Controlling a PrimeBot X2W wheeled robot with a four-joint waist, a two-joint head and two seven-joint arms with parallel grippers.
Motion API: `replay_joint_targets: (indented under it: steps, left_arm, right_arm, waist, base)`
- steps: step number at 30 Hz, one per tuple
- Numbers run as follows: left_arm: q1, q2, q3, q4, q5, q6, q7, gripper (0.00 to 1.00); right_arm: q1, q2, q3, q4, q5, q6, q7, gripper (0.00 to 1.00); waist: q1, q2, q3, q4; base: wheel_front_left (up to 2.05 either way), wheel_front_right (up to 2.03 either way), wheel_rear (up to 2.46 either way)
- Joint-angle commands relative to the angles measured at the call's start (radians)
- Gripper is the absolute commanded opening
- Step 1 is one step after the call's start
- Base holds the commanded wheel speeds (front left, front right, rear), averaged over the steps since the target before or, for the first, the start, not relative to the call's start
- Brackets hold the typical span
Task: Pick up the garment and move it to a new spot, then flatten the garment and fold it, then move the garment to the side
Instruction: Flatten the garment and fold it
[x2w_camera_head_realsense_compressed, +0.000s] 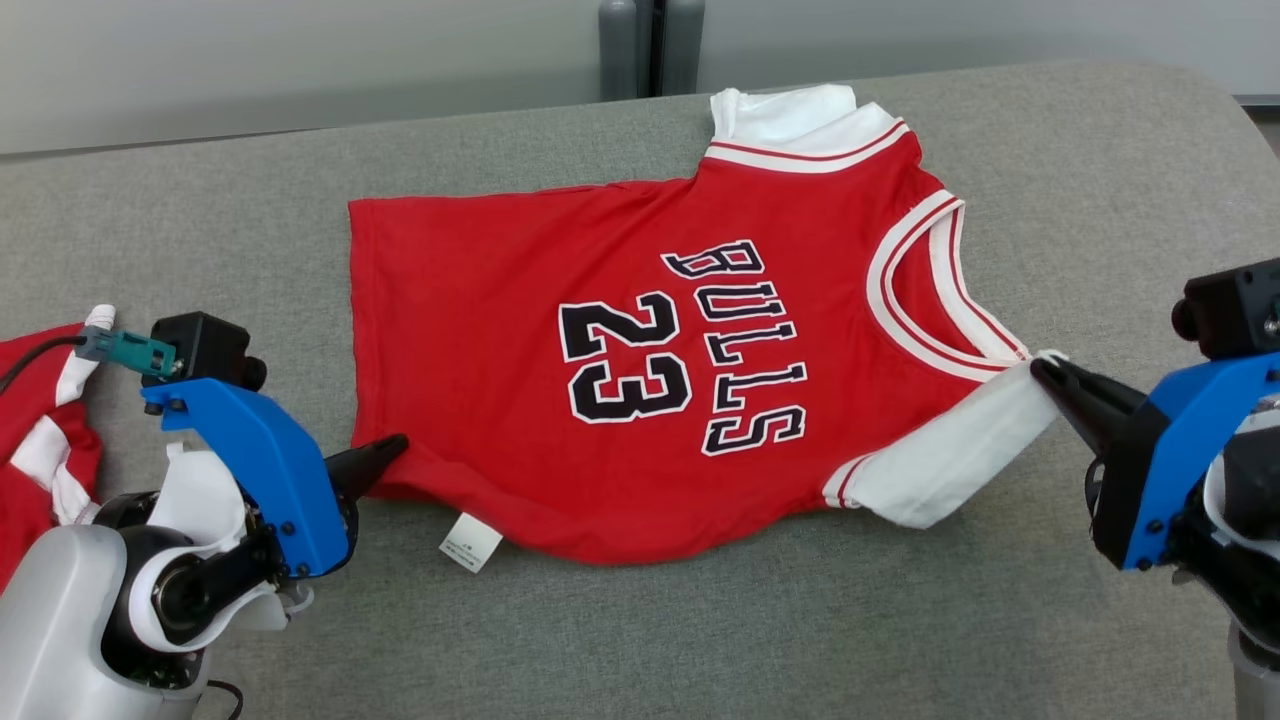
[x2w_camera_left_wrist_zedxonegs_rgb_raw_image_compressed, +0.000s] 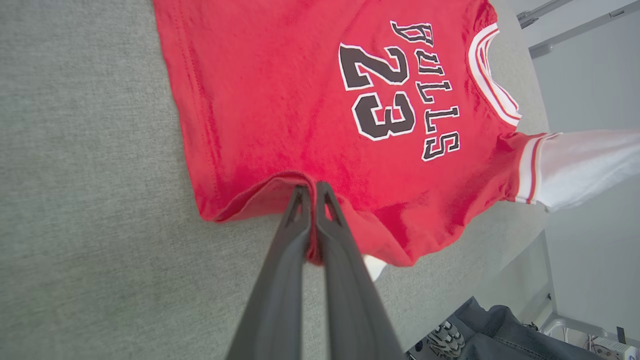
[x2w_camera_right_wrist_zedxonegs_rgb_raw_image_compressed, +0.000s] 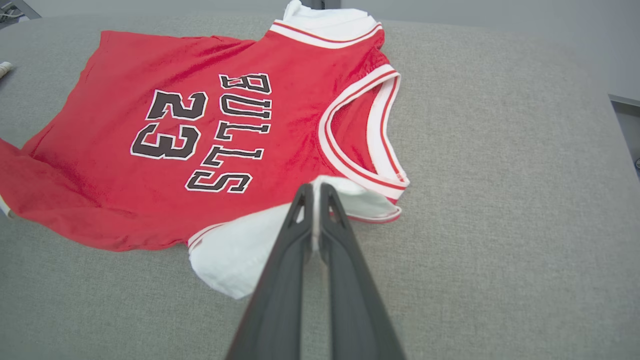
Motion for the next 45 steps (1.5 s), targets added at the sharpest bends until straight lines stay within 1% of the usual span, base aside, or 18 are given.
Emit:
replay_joint_targets:
  steps: [1, 8, 16, 21, 24, 25, 26, 27, 30, 37, 41, 45]
  left_arm:
    - [-0.021, -0.001, 0.006, 0.008, -0.009, 0.006, 0.001, 0.00]
    - [-0.067, -0.018, 0.026, 0.060, -0.010, 0.027, -0.017, 0.00]
    - [-0.097, -0.008, 0.025, 0.128, 0.033, 0.051, -0.041, 0.00]
    - [-0.106, -0.019, 0.025, 0.150, 0.040, 0.051, -0.063, 0.00]
    - [-0.118, -0.024, 0.029, 0.164, 0.042, 0.044, -0.077, 0.00]
    - [-0.123, -0.027, 0.031, 0.168, 0.043, 0.042, -0.085, 0.07]
    - [-0.129, -0.031, 0.031, 0.172, 0.045, 0.039, -0.092, 0.42]
    - [-0.133, -0.034, 0.030, 0.178, 0.046, 0.036, -0.098, 1.00]
    - [-0.147, -0.042, 0.031, 0.198, 0.047, 0.032, -0.111, 1.00]
    - [-0.128, -0.056, 0.038, 0.240, 0.057, 0.027, -0.167, 1.00]
    - [-0.092, -0.056, 0.053, 0.240, 0.080, 0.019, -0.249, 1.00]
    - [-0.021, -0.054, 0.059, 0.209, 0.131, 0.016, -0.365, 1.00]
  right_arm:
    - [-0.033, -0.008, -0.001, 0.010, 0.009, 0.000, -0.012, 0.00]
    - [-0.128, -0.019, 0.000, 0.095, 0.004, 0.000, -0.077, 0.00]
    - [-0.208, -0.020, 0.012, 0.210, -0.029, 0.000, -0.175, 0.00]
    - [-0.245, -0.013, 0.025, 0.276, -0.038, 0.000, -0.225, 0.00]
    - [-0.261, -0.013, 0.034, 0.311, -0.040, 0.000, -0.245, 0.00]
    - [-0.268, -0.012, 0.035, 0.321, -0.041, 0.000, -0.253, 0.15]
    - [-0.273, -0.010, 0.036, 0.327, -0.041, 0.000, -0.261, 0.49]
    - [-0.276, -0.006, 0.035, 0.337, -0.038, 0.000, -0.269, 1.00]
    - [-0.288, -0.005, 0.041, 0.352, -0.027, 0.000, -0.299, 1.00]
    - [-0.304, -0.013, 0.041, 0.386, -0.011, 0.000, -0.426, 1.00]
    - [-0.269, -0.027, 0.028, 0.410, -0.008, 0.000, -0.448, 1.00]
    - [-0.208, -0.031, -0.004, 0.395, -0.024, 0.000, -0.442, 1.00]
  waist:
    - [-0.0001, -0.0002, 0.006, 0.000]
    - [-0.0001, -0.0002, 0.035, 0.001]
    - [-0.0001, -0.0002, 0.065, 0.005]
    - [-0.0001, -0.0002, 0.085, 0.010]
    - [-0.0001, -0.0002, 0.097, 0.013]
    - [-0.0001, -0.0002, 0.101, 0.014]
    - [-0.0001, -0.0002, 0.104, 0.016]
    - [-0.0001, -0.0002, 0.107, 0.018]
    - [-0.0001, -0.0002, 0.111, 0.022]
    - [-0.0001, -0.0002, 0.087, 0.031]
    - [-0.0001, -0.0002, 0.060, 0.037]
    - [-0.0001, -0.0002, 0.031, 0.042]
  base:
    - [0.00, 0.00, 0.00]
    - [0.00, 0.00, 0.00]
    - [0.00, 0.00, 0.00]
    - [0.00, 0.00, 0.00]
    - [0.00, 0.00, 0.00]
    - [0.00, 0.00, 0.00]
    - [0.00, 0.00, 0.00]
    - [0.00, 0.00, 0.00]
    - [0.00, 0.00, 0.00]
    - [0.00, 0.00, 0.00]
    - [0.00, 0.00, 0.00]
    - [0.00, 0.00, 0.00]
